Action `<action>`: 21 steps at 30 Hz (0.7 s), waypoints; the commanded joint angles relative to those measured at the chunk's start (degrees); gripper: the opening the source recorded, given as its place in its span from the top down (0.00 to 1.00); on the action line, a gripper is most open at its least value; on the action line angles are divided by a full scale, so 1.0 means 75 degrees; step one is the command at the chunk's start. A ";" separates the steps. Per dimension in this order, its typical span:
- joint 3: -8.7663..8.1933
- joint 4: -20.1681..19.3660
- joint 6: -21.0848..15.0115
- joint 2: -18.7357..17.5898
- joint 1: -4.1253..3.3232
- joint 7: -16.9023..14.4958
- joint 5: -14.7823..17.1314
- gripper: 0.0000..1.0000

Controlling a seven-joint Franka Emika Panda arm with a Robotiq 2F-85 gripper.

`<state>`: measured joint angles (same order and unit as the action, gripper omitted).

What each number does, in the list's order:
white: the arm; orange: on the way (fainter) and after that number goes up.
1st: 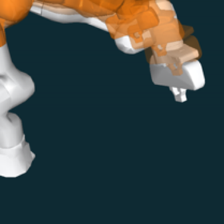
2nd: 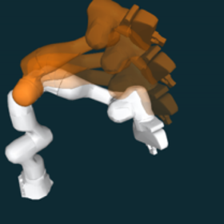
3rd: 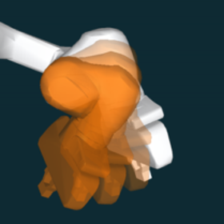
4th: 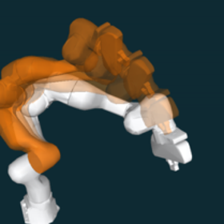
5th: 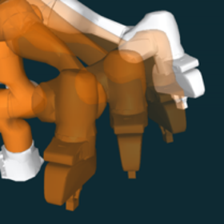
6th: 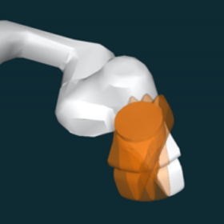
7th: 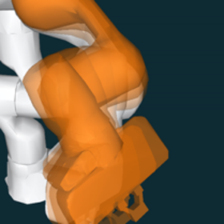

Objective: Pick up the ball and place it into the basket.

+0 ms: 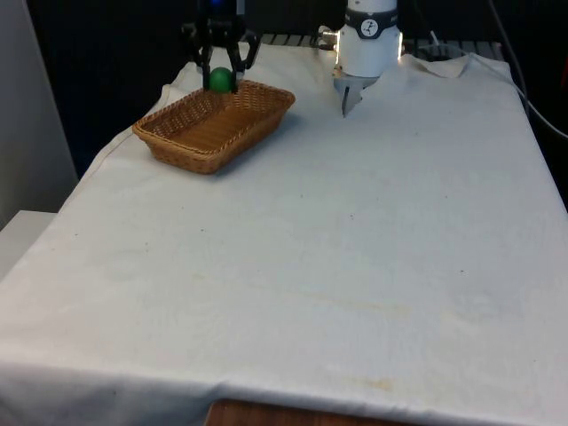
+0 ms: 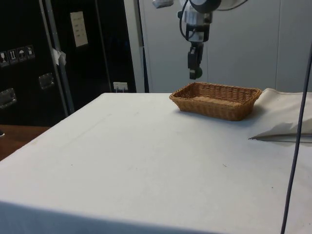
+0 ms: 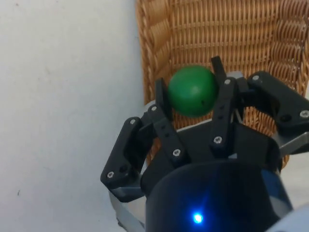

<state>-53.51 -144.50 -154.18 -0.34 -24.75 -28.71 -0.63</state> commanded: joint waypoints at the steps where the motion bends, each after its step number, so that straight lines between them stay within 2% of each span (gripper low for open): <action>1: -0.0015 -0.0107 -0.0191 0.0000 0.0008 -0.0122 0.0092 0.99; 3: -0.0061 -0.0138 -0.0214 -0.0107 0.0000 -0.0061 0.0008 0.99; 4: -0.0061 -0.0229 -0.0367 -0.0076 0.0008 -0.0183 0.0115 0.99; 11: -0.0145 -0.0512 -0.0817 -0.0313 0.0023 -0.0298 0.0138 0.99; 12: -0.0168 -0.0443 -0.0726 -0.0413 0.0000 -0.0183 0.0053 0.99; 13: -0.0153 -0.0604 -0.0970 -0.0390 0.0031 -0.0306 0.0153 0.99; 21: -0.0107 -0.0932 -0.1451 -0.0619 0.0038 -0.0306 0.0252 0.99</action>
<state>-55.00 -150.11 -163.29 -5.27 -24.75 -30.14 -0.06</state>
